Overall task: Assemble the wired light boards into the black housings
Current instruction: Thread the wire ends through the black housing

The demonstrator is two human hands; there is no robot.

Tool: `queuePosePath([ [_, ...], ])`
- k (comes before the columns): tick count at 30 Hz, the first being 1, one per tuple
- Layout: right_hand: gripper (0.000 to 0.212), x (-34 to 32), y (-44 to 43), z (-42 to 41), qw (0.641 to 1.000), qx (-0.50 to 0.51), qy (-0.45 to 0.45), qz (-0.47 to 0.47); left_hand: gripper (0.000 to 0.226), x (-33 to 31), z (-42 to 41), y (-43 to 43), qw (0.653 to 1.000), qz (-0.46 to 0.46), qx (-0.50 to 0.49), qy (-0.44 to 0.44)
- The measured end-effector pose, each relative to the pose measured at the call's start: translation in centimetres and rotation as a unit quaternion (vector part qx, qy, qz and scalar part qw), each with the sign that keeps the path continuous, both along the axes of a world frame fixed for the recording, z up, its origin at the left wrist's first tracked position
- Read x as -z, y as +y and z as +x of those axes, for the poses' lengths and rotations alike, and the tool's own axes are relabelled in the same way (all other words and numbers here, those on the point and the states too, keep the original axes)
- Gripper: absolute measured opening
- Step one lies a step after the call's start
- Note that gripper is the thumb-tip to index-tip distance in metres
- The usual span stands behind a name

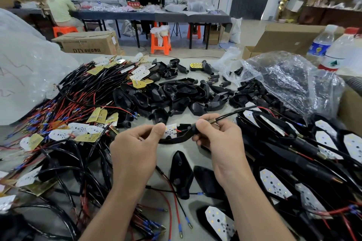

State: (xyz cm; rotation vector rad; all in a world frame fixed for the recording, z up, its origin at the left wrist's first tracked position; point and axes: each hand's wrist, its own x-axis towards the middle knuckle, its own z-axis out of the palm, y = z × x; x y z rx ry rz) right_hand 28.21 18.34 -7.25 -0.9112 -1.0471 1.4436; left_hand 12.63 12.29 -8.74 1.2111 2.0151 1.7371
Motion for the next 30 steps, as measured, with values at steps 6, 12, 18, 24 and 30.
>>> queuePosePath([
  [6, 0.019, -0.01, -0.27, -0.29, 0.996, 0.000, -0.057, 0.062, 0.014, 0.12, -0.58, 0.35, 0.994, -0.074, 0.008, -0.081],
  [12, 0.013, -0.06, -0.44, -0.38, 0.992, -0.002, -0.077, 0.097, 0.016, 0.22, -0.46, 0.71, 0.990, -0.053, 0.000, -0.134],
  [18, 0.018, 0.16, -0.60, -0.58, 0.975, -0.016, -0.163, 0.152, 0.026, 0.36, 0.11, -0.14, 0.997, -0.030, -0.061, 0.042],
  [24, 0.021, -0.31, -0.41, -0.08, 0.996, -0.023, -0.036, 0.077, 0.036, -0.41, 0.04, 0.65, 0.967, -0.069, 0.073, -0.236],
  [30, 0.037, -0.50, -0.60, -0.15, 0.993, -0.046, -0.008, 0.106, 0.023, -0.01, -0.50, 0.75, 0.976, 0.003, 0.072, -0.205],
])
